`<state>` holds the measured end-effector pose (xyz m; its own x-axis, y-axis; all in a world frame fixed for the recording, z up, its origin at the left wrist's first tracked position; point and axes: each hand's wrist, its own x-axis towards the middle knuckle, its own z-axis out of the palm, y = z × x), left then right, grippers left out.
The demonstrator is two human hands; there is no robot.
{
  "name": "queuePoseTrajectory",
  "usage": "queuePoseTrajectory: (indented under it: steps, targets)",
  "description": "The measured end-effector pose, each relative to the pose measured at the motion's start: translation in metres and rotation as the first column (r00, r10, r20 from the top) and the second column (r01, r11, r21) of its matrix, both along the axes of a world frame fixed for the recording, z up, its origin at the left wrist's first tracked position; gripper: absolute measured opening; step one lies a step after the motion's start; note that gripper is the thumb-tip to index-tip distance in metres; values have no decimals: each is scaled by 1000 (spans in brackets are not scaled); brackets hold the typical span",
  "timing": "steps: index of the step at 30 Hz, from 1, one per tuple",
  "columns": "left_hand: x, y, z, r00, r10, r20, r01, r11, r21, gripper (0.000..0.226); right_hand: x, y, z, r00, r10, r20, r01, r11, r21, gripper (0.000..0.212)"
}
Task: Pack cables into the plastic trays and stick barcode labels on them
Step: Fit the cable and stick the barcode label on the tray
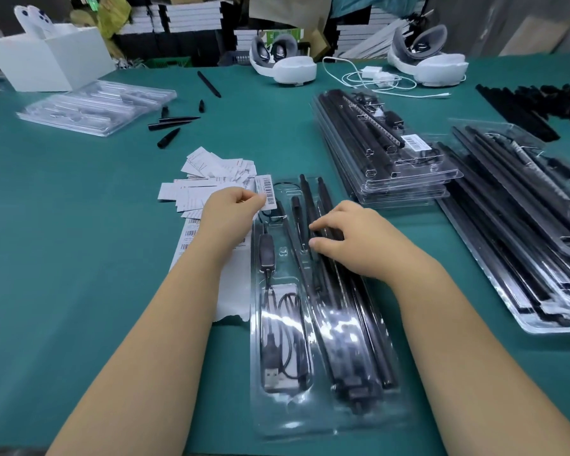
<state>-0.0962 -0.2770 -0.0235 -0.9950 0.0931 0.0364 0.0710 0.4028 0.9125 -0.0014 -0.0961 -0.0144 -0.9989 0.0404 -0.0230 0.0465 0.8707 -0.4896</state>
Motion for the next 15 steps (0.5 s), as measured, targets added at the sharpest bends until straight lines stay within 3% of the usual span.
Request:
queuePoseTrajectory:
  steps: [2,5,7,15]
  targets:
    - [0,-1,2,999,-30,30,31,999,-20,20,1,-1,0,999,-33,-43,32,999,-21,23]
    - [-2,-6,5,994,-50,99,53,998,-24,19,1,-6,-4,1000,-22,-20,24,998,59,52]
    - [-2,-6,7,992,-47,118,48,999,-8,19,1,-8,-4,999,35,7,-36,997,66,60]
    - [6,8,2,997,-68,46,71,996,-53,17,3,-15,-4,997,79,14,-80,992,97,52]
